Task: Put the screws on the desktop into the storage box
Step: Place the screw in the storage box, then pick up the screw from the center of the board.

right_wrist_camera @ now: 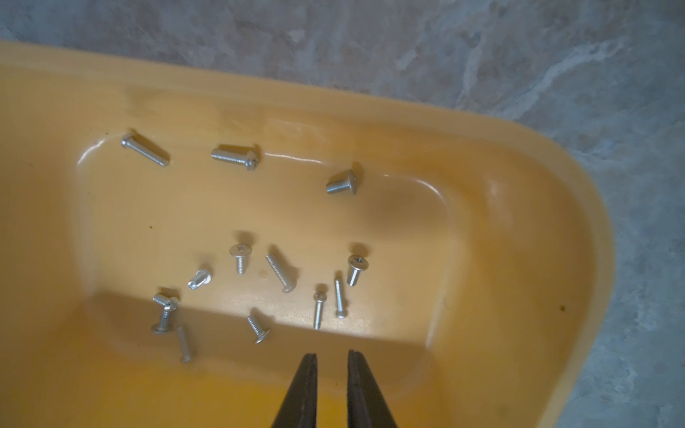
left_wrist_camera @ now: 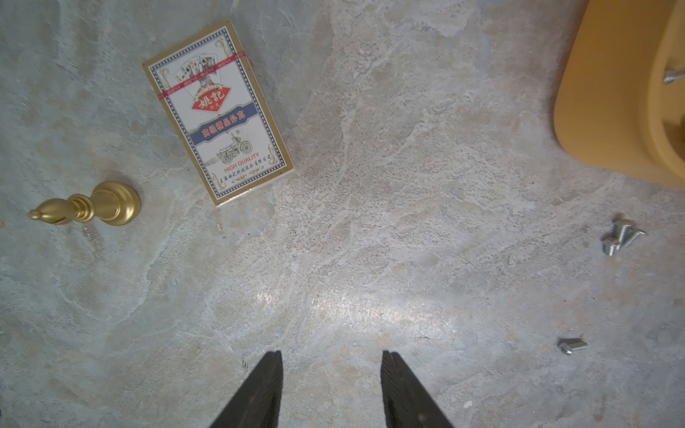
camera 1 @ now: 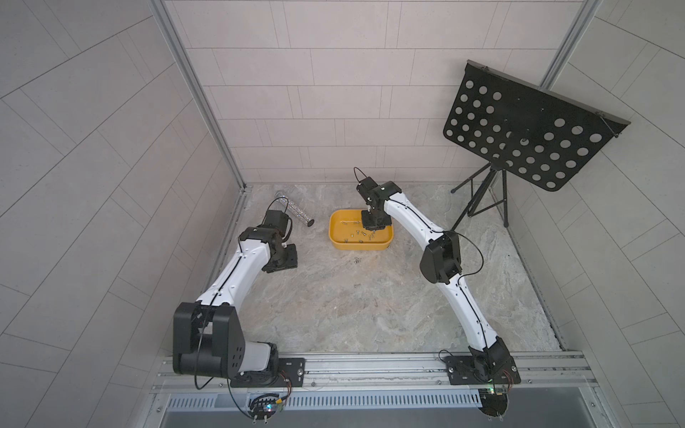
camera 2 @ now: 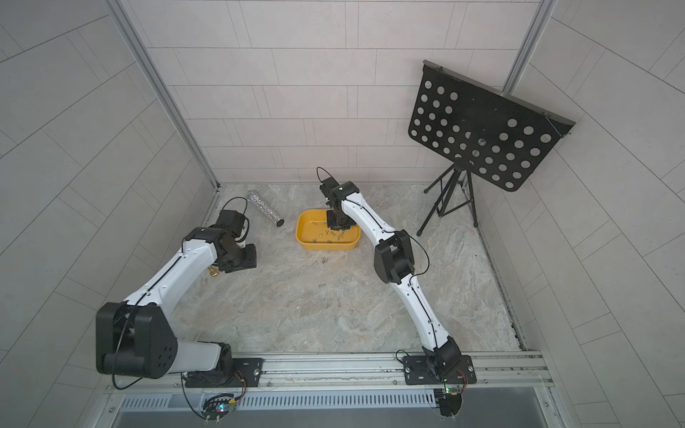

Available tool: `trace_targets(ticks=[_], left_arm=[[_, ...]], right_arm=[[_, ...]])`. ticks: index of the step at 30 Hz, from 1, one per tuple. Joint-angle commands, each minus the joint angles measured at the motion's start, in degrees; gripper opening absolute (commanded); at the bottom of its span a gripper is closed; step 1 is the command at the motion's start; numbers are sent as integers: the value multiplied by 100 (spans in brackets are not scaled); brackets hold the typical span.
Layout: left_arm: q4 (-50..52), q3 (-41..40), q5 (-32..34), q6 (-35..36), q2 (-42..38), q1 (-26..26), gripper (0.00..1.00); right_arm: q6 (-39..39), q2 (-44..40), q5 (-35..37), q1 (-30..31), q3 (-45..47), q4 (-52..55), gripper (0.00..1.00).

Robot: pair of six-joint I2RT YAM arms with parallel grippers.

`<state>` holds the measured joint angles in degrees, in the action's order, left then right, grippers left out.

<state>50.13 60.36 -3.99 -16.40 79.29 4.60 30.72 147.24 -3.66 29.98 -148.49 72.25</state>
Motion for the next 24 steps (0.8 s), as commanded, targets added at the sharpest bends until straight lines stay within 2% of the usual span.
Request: trace_targets(ticks=[1,7,12,14,19,24], left_arm=[[21,-101,-23,102,-19,-30,50],[-21,-127,-104,111,-32,-21,50],[-12,-157,-264,126,-98,139,50],[85,-147,-265,105,-186,332,50],[343,12,-296,-70,-422,1106,61],[597,304,-389,-79,-194,1831,64]], right_arm=[[-69,-241,67,-8,-75,164,26],[-197,-893,85,0,135,372,30],[-125,-2533,201,13,1908,-507,31],[-77,-3144,293,0,2511,-720,32],[89,-4456,340,-129,3819,-1015,32],[240,-5550,341,-285,5039,-1387,32]])
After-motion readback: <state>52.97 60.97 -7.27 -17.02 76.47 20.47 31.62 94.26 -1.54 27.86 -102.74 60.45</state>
